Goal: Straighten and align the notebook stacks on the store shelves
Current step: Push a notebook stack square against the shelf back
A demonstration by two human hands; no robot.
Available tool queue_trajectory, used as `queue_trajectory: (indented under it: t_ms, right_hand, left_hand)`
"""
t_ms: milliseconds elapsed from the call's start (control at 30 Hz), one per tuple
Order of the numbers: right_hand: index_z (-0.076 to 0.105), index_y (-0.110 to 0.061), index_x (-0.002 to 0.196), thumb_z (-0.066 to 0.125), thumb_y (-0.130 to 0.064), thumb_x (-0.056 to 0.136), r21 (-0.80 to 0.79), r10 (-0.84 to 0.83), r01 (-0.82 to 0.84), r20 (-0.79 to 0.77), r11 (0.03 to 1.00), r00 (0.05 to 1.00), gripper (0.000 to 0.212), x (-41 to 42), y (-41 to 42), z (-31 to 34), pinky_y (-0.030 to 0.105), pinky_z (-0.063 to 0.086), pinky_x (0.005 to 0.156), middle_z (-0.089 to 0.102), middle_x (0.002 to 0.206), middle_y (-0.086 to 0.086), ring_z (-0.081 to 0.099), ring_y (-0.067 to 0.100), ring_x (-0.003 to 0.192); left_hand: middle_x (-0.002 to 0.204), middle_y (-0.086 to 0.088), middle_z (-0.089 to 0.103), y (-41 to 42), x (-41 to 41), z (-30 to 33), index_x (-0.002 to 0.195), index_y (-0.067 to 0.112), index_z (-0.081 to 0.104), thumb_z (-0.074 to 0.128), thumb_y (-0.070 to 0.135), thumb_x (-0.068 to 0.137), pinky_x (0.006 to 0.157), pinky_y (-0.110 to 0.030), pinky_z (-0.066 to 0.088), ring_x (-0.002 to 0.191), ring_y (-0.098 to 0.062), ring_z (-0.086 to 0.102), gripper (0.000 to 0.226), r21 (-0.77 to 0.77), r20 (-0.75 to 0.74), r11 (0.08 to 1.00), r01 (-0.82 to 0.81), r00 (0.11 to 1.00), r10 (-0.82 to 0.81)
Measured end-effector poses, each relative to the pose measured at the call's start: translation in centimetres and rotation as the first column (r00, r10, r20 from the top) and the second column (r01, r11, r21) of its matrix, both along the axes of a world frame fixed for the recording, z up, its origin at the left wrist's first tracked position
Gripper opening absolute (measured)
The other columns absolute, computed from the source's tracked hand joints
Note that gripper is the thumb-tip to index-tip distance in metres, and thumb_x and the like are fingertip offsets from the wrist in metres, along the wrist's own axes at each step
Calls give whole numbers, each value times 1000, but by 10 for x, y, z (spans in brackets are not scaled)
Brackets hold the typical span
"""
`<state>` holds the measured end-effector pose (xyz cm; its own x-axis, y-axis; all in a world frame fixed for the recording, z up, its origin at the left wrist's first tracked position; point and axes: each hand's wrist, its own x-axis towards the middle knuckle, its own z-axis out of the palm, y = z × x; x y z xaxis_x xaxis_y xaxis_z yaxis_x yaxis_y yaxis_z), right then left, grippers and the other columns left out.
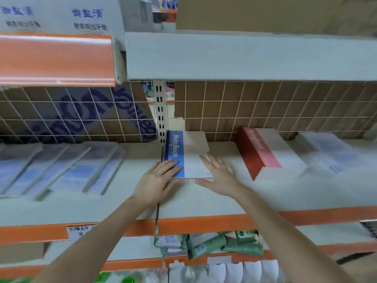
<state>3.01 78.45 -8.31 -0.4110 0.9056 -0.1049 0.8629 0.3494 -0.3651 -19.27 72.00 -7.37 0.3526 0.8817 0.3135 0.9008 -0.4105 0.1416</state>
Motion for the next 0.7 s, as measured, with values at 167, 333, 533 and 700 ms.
queue_trajectory:
  t_ms: [167,333,533,700]
  right_hand:
    - [18,-31,150,56,-57,85,37,-2,8,-168,999,986,80,9,3,-2,36,-3,116,7,160,-3,1,14,146]
    - [32,-27,146,66,-47,83,41,-46,62,-307,997,951,74,14,4,1,37,9,118,24,156,-3,14,13,145]
    - [37,-24,144,68,-41,83,30,-67,84,-365,996,929,70,11,6,3,32,11,116,29,154,-4,18,13,143]
    - [39,-24,143,72,-40,81,15,-72,85,-394,996,916,72,11,10,4,34,14,116,33,152,-4,21,14,142]
  left_hand:
    - [125,-18,59,-5,-1,-3,121,6,63,17,54,95,97,-49,43,111,-34,59,72,-45,66,991,-126,989,129]
    - [135,-10,53,-6,0,-6,131,10,55,7,69,87,111,-37,24,128,-24,47,88,-51,149,977,-207,966,212]
    - [145,-3,42,2,3,-11,140,16,43,41,40,98,116,-32,10,139,-15,31,48,-50,138,962,-269,952,273]
    - [146,-2,41,6,2,-12,141,17,42,46,34,98,116,-32,8,139,-13,29,46,-69,166,961,-267,947,275]
